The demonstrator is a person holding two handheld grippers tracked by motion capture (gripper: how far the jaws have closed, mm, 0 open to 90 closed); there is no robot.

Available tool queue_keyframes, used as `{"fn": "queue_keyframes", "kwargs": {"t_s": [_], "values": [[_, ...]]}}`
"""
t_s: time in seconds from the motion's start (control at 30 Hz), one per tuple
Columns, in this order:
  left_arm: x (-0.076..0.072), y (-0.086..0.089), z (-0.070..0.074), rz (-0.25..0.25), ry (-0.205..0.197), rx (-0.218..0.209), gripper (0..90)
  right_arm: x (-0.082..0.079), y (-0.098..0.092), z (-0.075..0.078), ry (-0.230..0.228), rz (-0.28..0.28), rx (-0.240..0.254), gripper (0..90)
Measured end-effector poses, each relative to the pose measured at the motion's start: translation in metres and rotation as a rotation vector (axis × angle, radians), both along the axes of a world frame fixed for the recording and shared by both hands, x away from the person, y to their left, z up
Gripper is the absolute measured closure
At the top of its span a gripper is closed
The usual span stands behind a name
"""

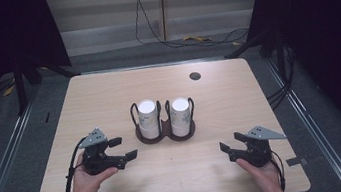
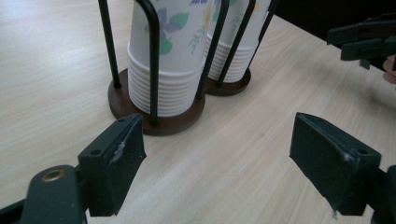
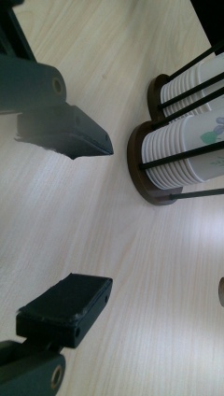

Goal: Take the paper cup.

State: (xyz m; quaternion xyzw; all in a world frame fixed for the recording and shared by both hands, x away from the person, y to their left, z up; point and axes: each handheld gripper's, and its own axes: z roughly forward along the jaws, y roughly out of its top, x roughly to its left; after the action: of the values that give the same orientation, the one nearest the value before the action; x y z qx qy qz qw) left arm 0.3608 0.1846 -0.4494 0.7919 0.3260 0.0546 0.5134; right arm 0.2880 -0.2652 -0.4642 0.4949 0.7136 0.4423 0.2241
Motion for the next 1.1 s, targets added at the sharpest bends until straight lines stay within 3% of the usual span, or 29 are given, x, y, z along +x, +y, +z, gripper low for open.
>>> {"fn": "queue_keyframes", "kwargs": {"t_s": [0.07,0.47,0.6,0.93,1.1], "values": [[0.003,0.001,0.004,-0.014,0.007,-0.007,19.3,0.001,0.0,-0.001,0.006,-0.001,0.003,30.3],[0.016,0.001,0.02,-0.006,-0.057,-0.041,25.3,0.001,0.002,-0.001,0.001,0.015,0.007,29.6],[0.021,-0.001,0.023,-0.009,-0.06,-0.035,25.8,0.002,0.003,-0.002,0.004,0.02,0.005,29.6],[0.031,-0.011,0.04,-0.006,-0.114,-0.033,32.9,0.002,0.003,-0.002,0.014,0.029,0.005,30.2],[0.04,-0.019,0.051,0.01,-0.139,-0.037,31.8,0.002,0.003,-0.002,0.014,0.034,0.007,30.1]]}}
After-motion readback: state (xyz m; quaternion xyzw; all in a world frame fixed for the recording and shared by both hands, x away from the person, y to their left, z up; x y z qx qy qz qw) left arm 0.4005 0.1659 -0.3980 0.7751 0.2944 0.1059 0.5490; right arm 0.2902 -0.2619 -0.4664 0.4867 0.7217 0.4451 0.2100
